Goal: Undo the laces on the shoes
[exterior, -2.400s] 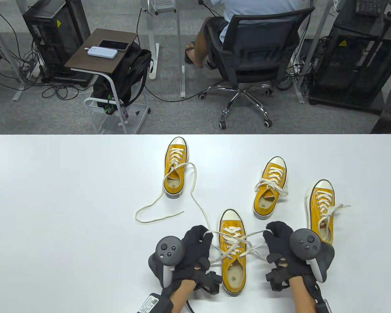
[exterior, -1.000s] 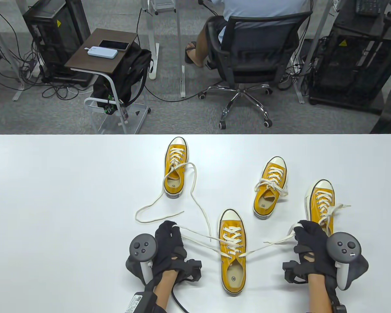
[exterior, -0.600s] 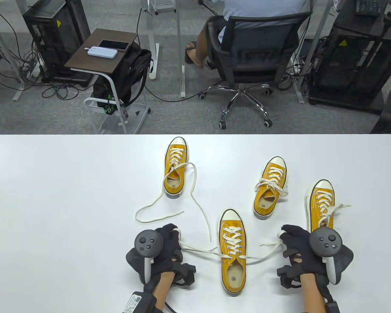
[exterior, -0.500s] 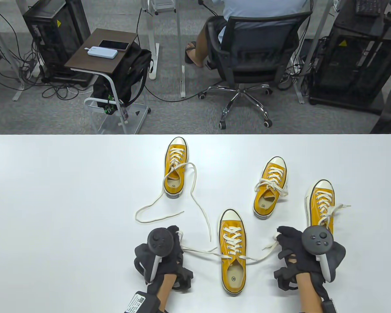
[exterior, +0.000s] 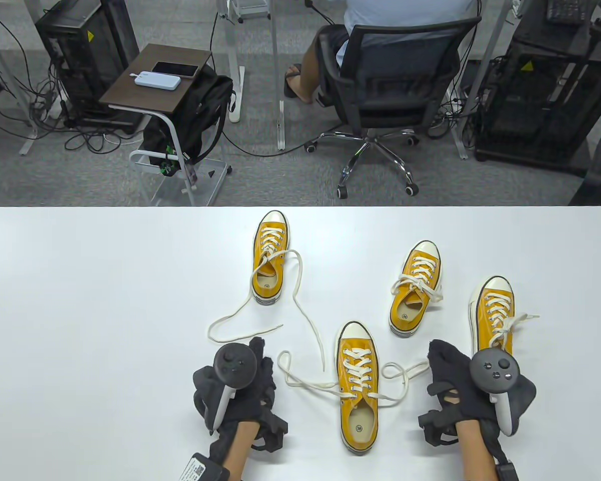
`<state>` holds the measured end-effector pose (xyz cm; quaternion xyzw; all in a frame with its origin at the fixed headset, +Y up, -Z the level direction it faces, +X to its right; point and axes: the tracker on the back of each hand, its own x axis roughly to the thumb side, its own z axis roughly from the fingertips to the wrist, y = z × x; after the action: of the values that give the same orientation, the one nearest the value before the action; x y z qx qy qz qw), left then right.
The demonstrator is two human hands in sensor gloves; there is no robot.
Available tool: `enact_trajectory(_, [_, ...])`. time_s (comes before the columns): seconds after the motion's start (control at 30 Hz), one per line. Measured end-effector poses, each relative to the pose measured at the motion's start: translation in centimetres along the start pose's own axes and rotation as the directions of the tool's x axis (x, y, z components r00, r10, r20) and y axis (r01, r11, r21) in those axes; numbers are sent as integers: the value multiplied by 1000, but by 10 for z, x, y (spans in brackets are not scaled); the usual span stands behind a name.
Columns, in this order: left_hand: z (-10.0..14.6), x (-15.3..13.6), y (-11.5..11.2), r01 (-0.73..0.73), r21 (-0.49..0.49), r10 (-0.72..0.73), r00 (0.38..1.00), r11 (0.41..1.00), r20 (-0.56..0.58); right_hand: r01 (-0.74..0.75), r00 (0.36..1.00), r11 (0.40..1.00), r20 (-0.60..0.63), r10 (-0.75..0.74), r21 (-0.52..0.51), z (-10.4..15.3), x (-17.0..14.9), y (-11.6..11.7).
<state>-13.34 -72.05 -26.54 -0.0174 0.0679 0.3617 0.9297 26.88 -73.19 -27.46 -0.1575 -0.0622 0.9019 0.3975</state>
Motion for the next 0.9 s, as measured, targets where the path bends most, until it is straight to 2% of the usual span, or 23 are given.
enact_trajectory(0.07, [8, 18, -1, -13, -61, 18, 996, 998, 88, 29, 1000, 1000, 0, -29, 6, 1, 1, 1])
enact_trajectory(0.13, [20, 38, -6, 35, -122, -13, 985, 992, 174, 15, 1000, 1000, 7, -16, 14, 1, 2, 2])
enact_trajectory(0.23, [43, 70, -25, 216, -218, -138, 937, 952, 322, -20, 999, 999, 26, 20, 32, 2, 5, 5])
enact_trajectory(0.27, [49, 78, -33, 271, -242, -169, 913, 931, 372, -17, 1000, 999, 25, 16, 40, 2, 5, 6])
enact_trajectory(0.33, [63, 93, -53, 427, -295, -271, 852, 854, 449, 17, 1000, 998, 25, -18, 57, 2, 6, 9])
enact_trajectory(0.43, [73, 106, -80, 593, -282, -389, 750, 754, 535, 34, 999, 994, 32, -37, 103, 3, 7, 12])
enact_trajectory(0.53, [74, 107, -100, 653, -315, -434, 719, 689, 543, 32, 999, 991, 34, -36, 127, 2, 8, 13])
enact_trajectory(0.63, [71, 102, -120, 700, -353, -477, 695, 621, 538, 11, 999, 980, 49, -22, 200, 2, 9, 16])
enact_trajectory(0.67, [70, 102, -122, 713, -337, -496, 682, 615, 538, 16, 998, 980, 55, -28, 200, 3, 10, 17])
enact_trajectory(0.73, [71, 101, -123, 695, -304, -491, 691, 652, 530, 24, 997, 974, 63, -39, 225, 3, 12, 19])
enact_trajectory(0.83, [76, 102, -120, 711, -257, -516, 668, 654, 536, 28, 995, 965, 81, -51, 260, 3, 13, 21])
enact_trajectory(0.9, [81, 105, -114, 696, -187, -522, 664, 693, 535, 27, 995, 959, 87, -53, 284, 3, 13, 22])
